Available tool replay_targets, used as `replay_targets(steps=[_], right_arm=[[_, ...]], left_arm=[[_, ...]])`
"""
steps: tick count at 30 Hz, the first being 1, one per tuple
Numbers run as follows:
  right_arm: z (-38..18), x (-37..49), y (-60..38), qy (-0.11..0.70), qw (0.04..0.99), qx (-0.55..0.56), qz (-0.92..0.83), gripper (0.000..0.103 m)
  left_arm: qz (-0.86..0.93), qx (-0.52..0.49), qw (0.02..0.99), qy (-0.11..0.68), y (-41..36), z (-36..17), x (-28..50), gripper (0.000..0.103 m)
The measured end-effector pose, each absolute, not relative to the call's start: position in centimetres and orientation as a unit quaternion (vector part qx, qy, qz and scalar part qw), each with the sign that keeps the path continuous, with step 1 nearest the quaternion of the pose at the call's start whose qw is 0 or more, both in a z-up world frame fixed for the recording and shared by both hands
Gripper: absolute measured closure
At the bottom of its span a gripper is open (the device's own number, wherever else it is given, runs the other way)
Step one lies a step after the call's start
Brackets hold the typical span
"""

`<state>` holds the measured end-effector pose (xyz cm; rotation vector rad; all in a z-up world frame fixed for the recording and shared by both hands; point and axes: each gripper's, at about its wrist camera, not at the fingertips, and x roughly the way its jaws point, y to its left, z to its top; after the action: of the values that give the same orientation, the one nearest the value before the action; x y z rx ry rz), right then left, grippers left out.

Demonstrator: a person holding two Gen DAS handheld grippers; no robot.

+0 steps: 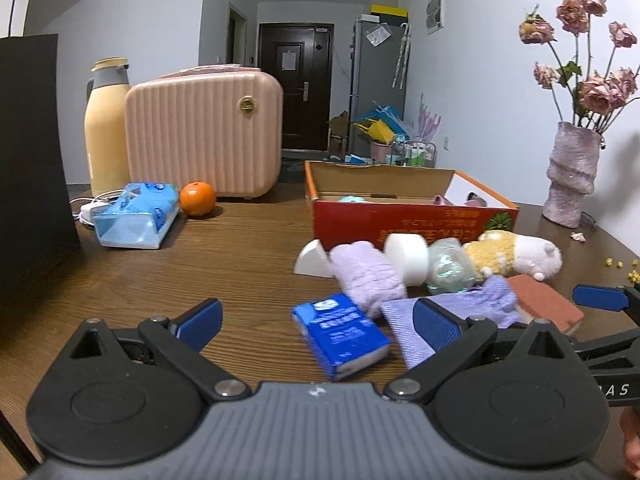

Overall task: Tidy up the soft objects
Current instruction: 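Withdraw both tools from the box back toward the remaining soft items, then grasp the lavender fabric pouch with the right tool and lift it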

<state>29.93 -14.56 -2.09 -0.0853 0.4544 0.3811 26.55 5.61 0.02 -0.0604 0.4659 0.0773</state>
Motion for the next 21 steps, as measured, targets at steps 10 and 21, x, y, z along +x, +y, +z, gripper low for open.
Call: replay_targets(steps=[10,21], right_arm=[[-3.6,32.8,-10.7,0.259,0.944,-0.061,0.197,0.0],[-5.2,35.9,-8.5,0.302,0.93,-0.077,0.198,0.0]], left_arm=[[0.06,-0.034,0.966,0.249,9.8,-0.9,27.7,0.0],[0.066,-0.043,0.959,0.272,13.2,-1.6,28.6,0.0]])
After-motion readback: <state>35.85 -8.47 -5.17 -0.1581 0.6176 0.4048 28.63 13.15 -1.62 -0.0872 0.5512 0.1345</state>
